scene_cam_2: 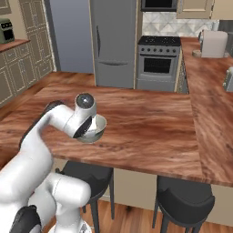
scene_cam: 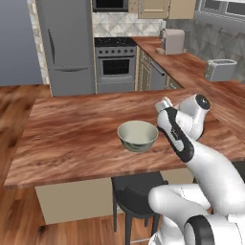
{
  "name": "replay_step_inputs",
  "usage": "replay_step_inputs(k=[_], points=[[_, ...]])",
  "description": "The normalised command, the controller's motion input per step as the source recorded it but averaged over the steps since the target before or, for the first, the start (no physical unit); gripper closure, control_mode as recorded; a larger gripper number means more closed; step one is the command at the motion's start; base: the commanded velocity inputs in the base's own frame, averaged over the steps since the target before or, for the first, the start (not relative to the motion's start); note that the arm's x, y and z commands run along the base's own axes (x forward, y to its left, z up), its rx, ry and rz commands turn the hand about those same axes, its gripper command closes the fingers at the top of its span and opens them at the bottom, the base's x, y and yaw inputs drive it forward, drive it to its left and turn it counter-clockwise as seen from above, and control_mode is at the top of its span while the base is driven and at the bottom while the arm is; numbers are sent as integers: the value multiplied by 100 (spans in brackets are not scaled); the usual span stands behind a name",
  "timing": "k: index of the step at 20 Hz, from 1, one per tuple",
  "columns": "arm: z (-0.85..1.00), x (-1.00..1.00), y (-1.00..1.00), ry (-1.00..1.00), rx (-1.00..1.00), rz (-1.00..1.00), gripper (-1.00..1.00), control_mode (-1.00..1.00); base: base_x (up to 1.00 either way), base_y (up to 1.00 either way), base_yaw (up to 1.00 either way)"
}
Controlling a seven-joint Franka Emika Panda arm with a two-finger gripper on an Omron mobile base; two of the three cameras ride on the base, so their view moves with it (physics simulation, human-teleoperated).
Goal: Pick up the bowls from the cabinet and place each bowl in front of a stool on the dining counter.
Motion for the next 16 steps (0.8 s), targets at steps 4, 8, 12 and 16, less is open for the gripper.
replay_step_inputs(k=[4, 8, 12, 16], points=[[97, -100, -14, -7, 0, -6, -100, -100, 0, 0, 0], [84, -100, -29, -5, 0, -7, -100, -100, 0, 0, 0], [66, -100, -28, -3, 0, -10, -100, -100, 0, 0, 0], [85, -100, -8, 0, 0, -9, -100, -100, 0, 0, 0]])
